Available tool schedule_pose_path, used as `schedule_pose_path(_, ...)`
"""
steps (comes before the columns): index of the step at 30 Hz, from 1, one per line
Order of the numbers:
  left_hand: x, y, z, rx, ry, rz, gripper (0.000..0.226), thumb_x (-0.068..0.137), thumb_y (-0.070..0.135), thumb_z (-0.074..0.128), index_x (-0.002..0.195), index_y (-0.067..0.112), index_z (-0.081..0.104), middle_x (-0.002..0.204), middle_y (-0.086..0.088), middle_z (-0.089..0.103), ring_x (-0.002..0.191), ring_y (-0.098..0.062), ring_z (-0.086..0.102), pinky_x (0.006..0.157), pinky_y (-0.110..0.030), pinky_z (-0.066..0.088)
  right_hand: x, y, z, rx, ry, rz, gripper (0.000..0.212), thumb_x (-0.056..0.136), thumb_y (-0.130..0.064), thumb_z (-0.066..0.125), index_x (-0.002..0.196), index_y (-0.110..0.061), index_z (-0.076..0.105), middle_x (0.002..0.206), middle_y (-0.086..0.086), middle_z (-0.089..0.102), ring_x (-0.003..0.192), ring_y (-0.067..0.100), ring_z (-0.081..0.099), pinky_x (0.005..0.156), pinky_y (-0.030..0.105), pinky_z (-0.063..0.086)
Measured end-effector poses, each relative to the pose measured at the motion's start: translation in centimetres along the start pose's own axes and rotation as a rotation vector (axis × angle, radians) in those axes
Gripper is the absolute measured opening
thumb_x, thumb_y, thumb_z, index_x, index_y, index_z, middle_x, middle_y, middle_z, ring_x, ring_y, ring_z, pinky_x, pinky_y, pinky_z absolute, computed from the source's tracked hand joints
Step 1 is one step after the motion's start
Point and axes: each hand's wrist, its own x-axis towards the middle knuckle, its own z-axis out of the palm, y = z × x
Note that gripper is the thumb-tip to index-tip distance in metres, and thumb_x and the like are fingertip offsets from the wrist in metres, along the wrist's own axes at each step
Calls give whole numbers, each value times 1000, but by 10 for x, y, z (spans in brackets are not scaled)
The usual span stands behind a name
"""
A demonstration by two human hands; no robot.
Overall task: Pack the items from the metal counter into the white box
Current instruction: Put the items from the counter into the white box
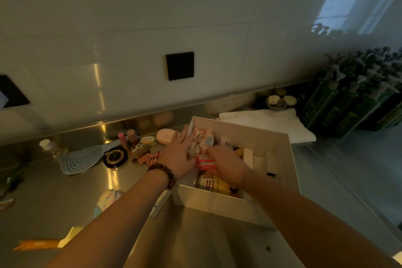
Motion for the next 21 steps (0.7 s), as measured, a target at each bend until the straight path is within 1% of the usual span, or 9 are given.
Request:
schedule_pose_path(4, -2, -1, 4, -69, 15, -30, 69, 92, 42, 48, 148, 35, 9, 158, 4, 4, 143, -25, 8, 113, -41, 16, -3, -3, 6, -28, -12, -23, 54, 91, -25, 58, 140, -18, 37, 141, 6, 43, 129, 25, 36, 110, 39, 28)
schedule_pose_path(7, -1, -1, 5, -115, 14, -47, 72, 91, 38, 50, 148, 37, 5, 158, 4, 5, 144, -23, 7, 113, -39, 15, -5, -3, 5, -67, -39, -188, 50, 90, -24, 59, 138, -25, 45, 148, 2, 37, 138, 22, 26, 115, 40, 20)
schedule_pose_path(9, -1, -1, 5, -144, 22, -55, 74, 91, 36, 49, 147, 38, 2, 158, 4, 6, 144, -21, 7, 112, -38, 16, -5, -1, 5, -159, -54, -273, 50, 90, -15, 57, 138, -27, 47, 149, 2, 35, 139, 24, 24, 116, 42, 19)
schedule_pose_path(11, -2, 0, 5, -160, 50, -62, 71, 93, 37, 47, 148, 36, 1, 158, 4, 8, 143, -21, 9, 112, -36, 15, -5, 3, 4, -162, -73, -267, 65, 86, -10, 60, 144, -28, 37, 151, 2, 30, 139, 23, 22, 116, 41, 21)
schedule_pose_path(13, -3, 2, 6, -167, 83, -59, 68, 95, 38, 45, 148, 33, 2, 157, 3, 11, 143, -20, 11, 112, -34, 15, -6, 8, 1, -107, -86, -190, 72, 84, -13, 64, 146, -31, 31, 150, 1, 30, 136, 21, 26, 114, 40, 25)
schedule_pose_path(14, -3, 2, 6, -168, 97, -54, 68, 95, 37, 44, 148, 32, 3, 157, 2, 12, 142, -20, 13, 111, -33, 16, -5, 10, -1, -99, -92, -164, 68, 85, -16, 64, 144, -30, 34, 147, 0, 33, 134, 21, 29, 113, 39, 28)
schedule_pose_path(16, -2, 2, 6, -170, 110, -47, 68, 94, 35, 45, 149, 31, 4, 157, 1, 14, 142, -20, 14, 110, -32, 16, -4, 11, -4, -100, -113, -160, 49, 88, -19, 61, 135, -25, 49, 143, 0, 39, 130, 21, 35, 110, 38, 32)
schedule_pose_path(18, -3, 2, 6, -181, 104, -53, 70, 93, 34, 47, 148, 32, 4, 157, 2, 13, 142, -19, 13, 110, -32, 15, -4, 7, -3, -51, -150, -163, 34, 91, -18, 56, 125, -20, 59, 136, 2, 47, 125, 20, 43, 105, 38, 37)
schedule_pose_path(21, -3, 2, 6, -178, 90, -64, 70, 93, 35, 46, 148, 34, 3, 157, 3, 13, 142, -19, 14, 112, -35, 18, -4, 2, 2, 1, -224, -163, 29, 93, -15, 51, 119, -20, 64, 127, 1, 58, 116, 17, 52, 98, 35, 43)
